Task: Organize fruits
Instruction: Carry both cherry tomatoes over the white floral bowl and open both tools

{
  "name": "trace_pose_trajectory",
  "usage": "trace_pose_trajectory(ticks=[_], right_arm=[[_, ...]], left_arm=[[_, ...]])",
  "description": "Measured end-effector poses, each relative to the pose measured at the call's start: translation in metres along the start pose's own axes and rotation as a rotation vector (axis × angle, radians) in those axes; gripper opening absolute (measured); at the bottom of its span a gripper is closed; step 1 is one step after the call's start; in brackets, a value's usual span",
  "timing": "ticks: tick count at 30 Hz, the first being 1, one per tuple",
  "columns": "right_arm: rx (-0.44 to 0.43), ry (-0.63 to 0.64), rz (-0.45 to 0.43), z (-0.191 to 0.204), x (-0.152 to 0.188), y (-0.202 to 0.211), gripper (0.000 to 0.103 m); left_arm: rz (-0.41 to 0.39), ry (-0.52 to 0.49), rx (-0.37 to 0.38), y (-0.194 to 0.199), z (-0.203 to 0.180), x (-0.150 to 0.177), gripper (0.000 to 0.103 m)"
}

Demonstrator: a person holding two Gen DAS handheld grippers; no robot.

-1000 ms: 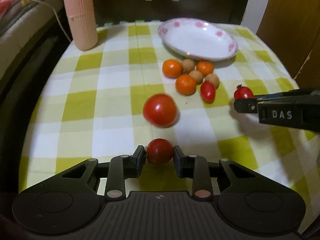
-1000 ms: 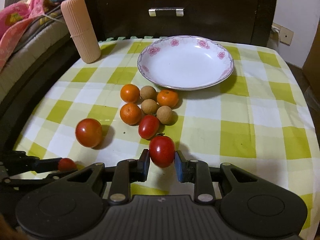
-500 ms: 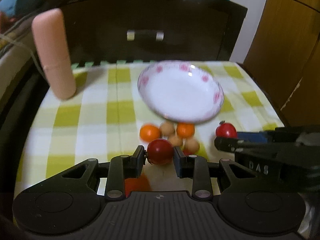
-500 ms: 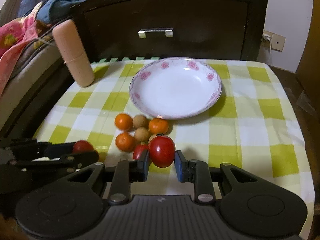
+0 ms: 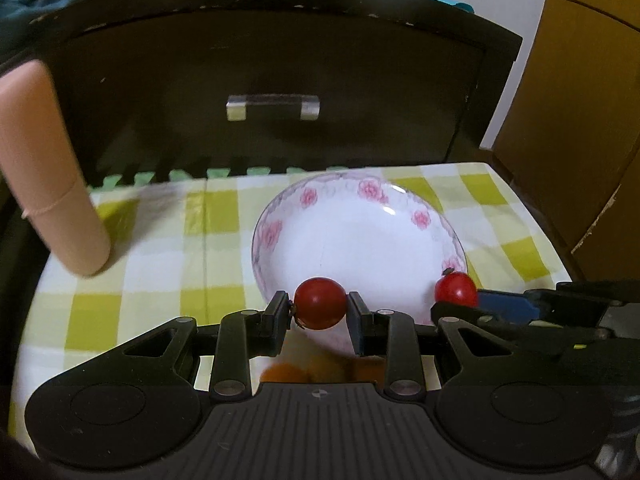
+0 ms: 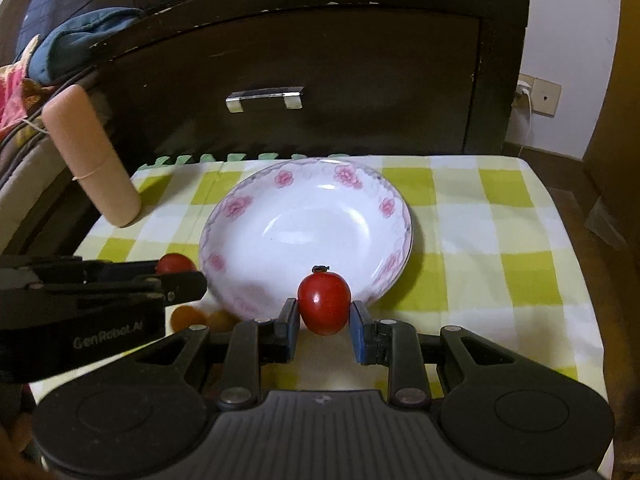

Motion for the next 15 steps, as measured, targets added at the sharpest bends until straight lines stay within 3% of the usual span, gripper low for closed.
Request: trace_pose_trajectory(ticks=[15], right_arm=[[0.001,0.027,0.0,0.001,-0.007,-0.036,0.026]], left_arm=[[0.034,-0.001,0.003,-0.028,0.004,-0.003,0.039]])
Point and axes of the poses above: each gripper's, at about its wrist camera, not at the fingertips, and y roughly against the way its jaws point, z to its left, x to its underside, the point moved 3 cm from there along -y, roughly the way its jaws point, and after that the axes turned 12 degrees about x, right-handed, at the moved point
